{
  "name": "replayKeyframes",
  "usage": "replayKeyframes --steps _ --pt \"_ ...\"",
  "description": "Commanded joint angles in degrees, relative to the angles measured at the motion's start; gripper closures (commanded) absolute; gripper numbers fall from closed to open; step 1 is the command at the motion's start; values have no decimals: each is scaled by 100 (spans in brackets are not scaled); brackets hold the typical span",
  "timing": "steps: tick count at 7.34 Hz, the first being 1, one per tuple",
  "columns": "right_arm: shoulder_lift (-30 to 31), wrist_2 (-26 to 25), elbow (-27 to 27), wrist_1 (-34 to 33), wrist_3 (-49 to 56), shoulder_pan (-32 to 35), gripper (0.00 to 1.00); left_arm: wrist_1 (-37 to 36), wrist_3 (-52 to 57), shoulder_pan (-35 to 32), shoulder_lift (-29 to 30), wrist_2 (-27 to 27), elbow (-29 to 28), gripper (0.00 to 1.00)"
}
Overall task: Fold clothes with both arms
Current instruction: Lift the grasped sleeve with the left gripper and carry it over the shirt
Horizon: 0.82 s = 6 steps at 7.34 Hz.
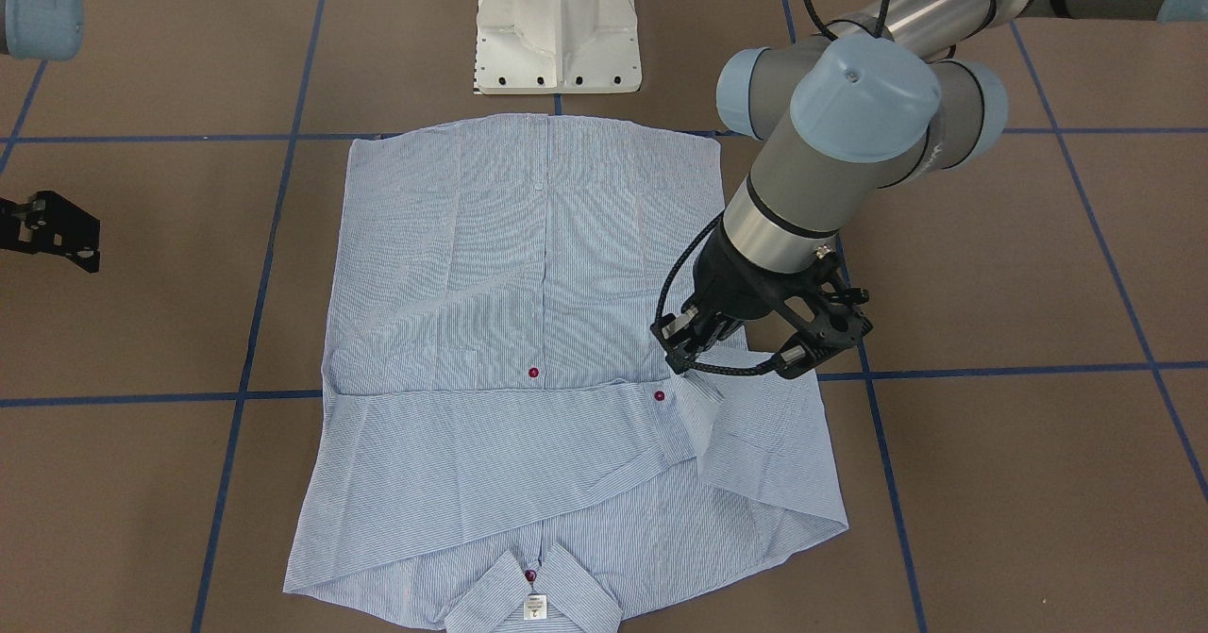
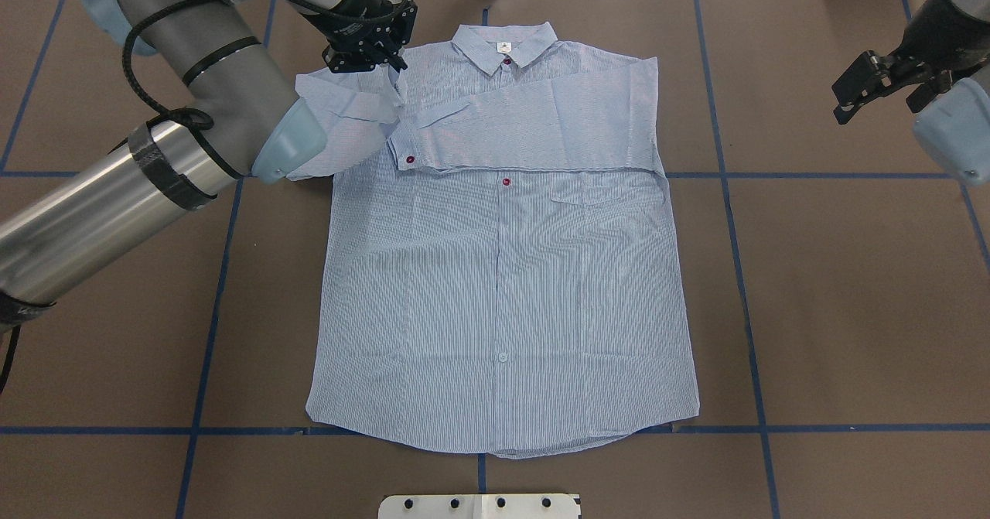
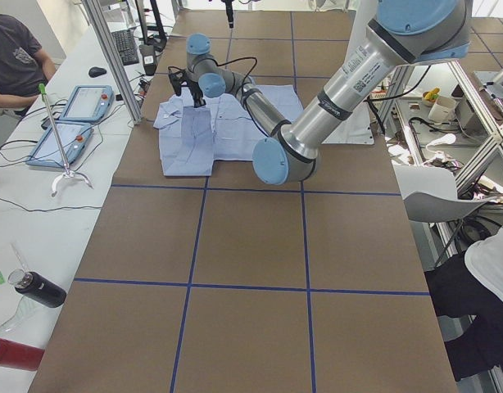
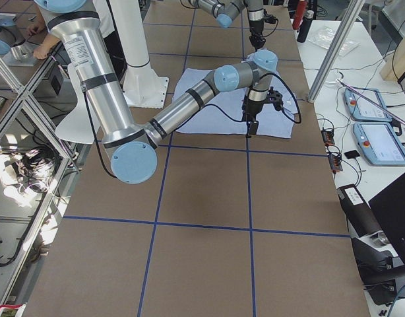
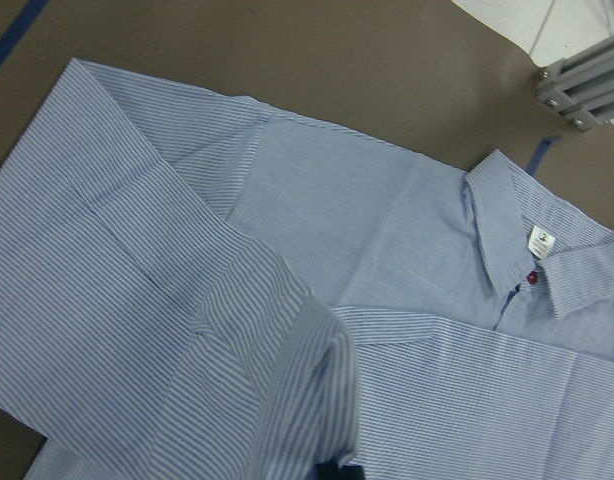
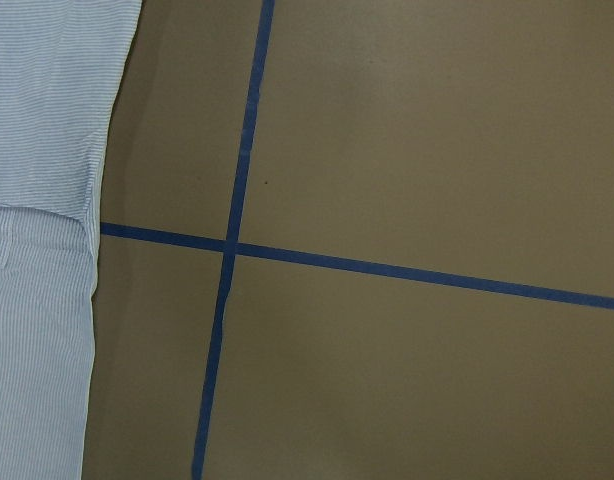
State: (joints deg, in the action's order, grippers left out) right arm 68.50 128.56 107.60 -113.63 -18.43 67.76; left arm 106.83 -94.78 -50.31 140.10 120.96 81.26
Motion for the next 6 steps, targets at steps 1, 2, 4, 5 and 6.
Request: replayKeyframes --steps 1,2,4,5,6 --pt "-3 11 16 8 -20 0 0 485 -802 144 683 7 -775 100" --pt "6 11 59 -1 -29 0 0 827 -1214 162 703 7 -883 100" --pt "-3 2 60 8 -65 -8 0 1102 -1543 372 817 7 -980 100" --pt "6 2 51 8 -56 -8 0 1277 -1648 382 826 7 -989 100" --pt "-3 2 25 8 -30 -17 0 1340 -1753 390 922 7 -1033 100"
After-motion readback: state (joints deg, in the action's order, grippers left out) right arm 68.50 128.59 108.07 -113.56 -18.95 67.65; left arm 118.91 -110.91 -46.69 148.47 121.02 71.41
